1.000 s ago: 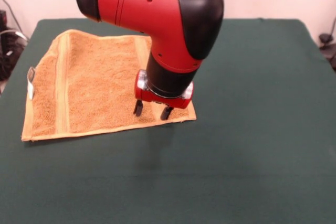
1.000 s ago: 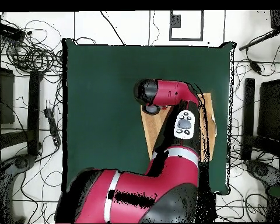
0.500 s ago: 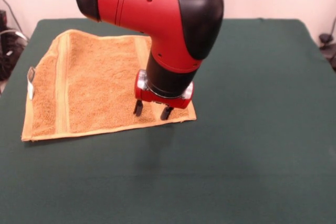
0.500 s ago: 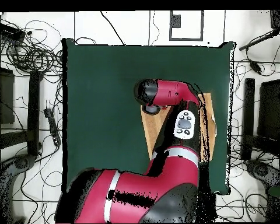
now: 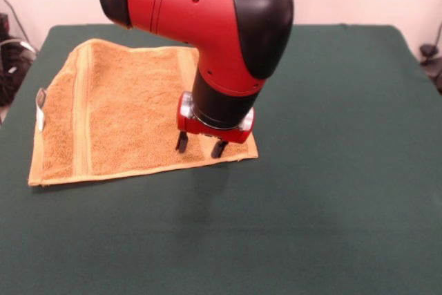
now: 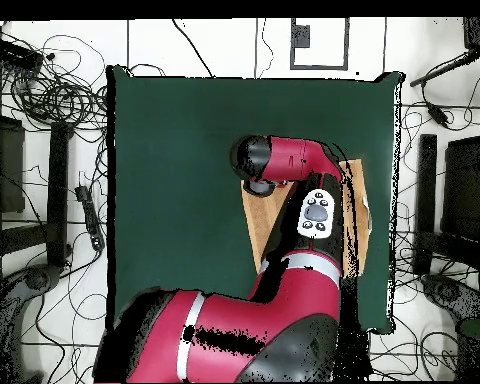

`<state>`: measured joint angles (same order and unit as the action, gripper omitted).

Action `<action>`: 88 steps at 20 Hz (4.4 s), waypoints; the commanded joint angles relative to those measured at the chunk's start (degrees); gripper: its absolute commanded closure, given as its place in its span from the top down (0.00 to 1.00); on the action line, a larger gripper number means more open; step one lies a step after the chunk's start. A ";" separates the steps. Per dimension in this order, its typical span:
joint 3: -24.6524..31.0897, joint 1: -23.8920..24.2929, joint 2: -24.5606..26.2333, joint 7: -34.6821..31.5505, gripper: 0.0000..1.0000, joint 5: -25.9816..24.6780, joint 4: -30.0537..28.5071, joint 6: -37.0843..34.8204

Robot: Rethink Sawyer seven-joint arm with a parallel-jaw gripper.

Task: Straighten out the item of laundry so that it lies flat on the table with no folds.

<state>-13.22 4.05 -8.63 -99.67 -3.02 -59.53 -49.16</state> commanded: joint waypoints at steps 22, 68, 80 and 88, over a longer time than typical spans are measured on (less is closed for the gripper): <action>5.82 -7.28 18.20 -24.16 1.00 14.04 2.75 28.57; 11.29 1.42 6.23 -4.03 1.00 8.73 -8.47 9.92; 10.37 0.65 5.91 -5.20 1.00 7.76 -8.11 13.52; 10.56 0.48 6.54 -4.59 1.00 7.03 -7.63 15.41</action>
<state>-13.27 6.30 -9.71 -99.68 5.11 -63.96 -46.25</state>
